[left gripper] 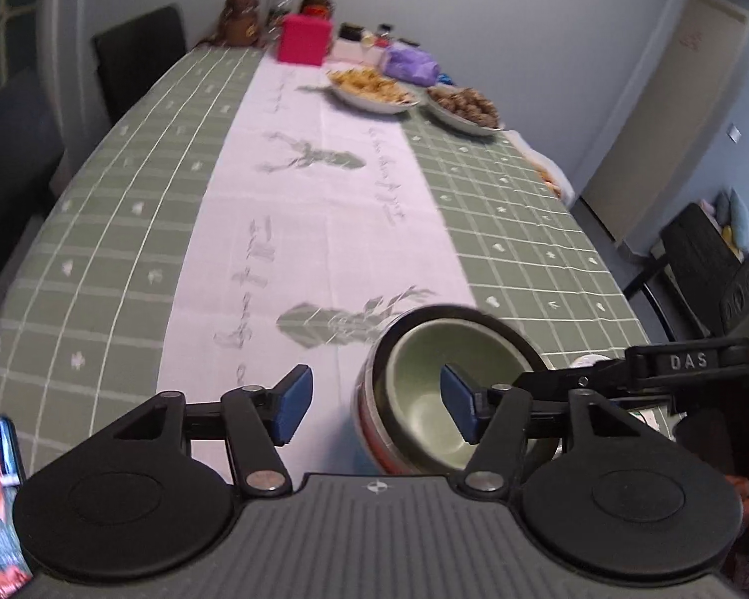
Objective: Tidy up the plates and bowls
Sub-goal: 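Move both grippers to the rim of the green-orange-blue bowl stack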
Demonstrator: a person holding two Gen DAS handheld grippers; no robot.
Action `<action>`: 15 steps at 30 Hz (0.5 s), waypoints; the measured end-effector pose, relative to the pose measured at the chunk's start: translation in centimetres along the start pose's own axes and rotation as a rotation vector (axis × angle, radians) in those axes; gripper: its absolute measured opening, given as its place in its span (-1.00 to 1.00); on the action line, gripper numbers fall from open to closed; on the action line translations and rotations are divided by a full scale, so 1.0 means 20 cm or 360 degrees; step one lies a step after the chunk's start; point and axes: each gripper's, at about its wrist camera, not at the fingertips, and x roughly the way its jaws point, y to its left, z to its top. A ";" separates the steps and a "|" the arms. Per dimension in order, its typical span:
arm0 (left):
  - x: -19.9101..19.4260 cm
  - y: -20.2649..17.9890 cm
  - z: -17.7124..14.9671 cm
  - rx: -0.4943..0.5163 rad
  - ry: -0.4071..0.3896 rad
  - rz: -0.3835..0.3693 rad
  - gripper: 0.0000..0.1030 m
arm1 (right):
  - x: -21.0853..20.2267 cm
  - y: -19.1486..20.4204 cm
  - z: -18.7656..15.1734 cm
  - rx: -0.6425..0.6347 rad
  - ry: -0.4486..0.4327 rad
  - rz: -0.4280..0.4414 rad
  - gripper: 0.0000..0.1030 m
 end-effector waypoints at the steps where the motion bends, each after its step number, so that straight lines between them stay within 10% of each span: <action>1: 0.02 0.02 -0.01 -0.0044 0.0001 0.0003 0.42 | 0.02 0.00 -0.01 0.0006 0.0014 -0.0011 0.64; 15: 0.20 0.13 -0.17 -0.0383 0.0029 -0.0133 0.65 | 0.15 -0.17 -0.03 0.0188 0.0044 0.0125 0.64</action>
